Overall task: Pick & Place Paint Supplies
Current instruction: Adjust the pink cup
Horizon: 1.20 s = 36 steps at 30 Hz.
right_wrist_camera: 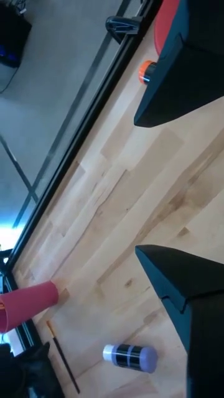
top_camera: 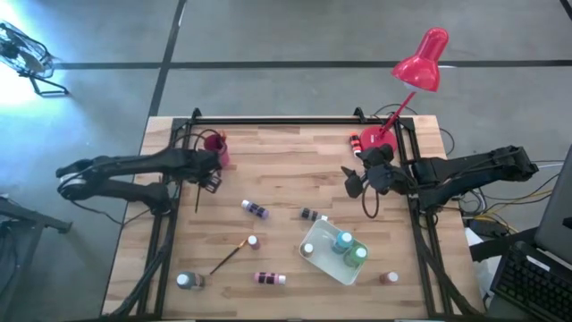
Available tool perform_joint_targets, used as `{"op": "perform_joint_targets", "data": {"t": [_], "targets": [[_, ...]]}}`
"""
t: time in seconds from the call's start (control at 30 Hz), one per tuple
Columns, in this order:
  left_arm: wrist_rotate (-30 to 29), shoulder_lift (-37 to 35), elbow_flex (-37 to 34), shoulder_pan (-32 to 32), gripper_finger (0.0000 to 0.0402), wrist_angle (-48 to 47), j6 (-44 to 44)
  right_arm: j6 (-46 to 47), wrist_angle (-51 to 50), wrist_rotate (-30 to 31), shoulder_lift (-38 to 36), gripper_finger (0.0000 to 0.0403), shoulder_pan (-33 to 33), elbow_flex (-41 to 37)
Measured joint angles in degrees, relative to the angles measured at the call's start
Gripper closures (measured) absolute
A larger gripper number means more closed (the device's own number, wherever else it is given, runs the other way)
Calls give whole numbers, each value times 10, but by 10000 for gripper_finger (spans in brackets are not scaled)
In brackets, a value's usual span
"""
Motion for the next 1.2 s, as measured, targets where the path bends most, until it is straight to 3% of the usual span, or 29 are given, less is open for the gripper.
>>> {"op": "perform_joint_targets", "data": {"t": [0.4,0.63,0.83,1.0,1.2], "targets": [[-37,29,0,0,252,34,-5,-2,0,0,0,110,0,2],[-67,-14,5,-10,252,32,-22,-8,-1,0,0,97,0,2],[-36,-53,9,-20,252,-13,-31,-10,-3,0,0,80,0,2],[-30,-68,9,-63,252,-15,-29,-12,-3,0,0,74,-4,2],[-73,-93,17,-100,252,-40,-92,-36,44,-13,7,87,-14,2]]}}
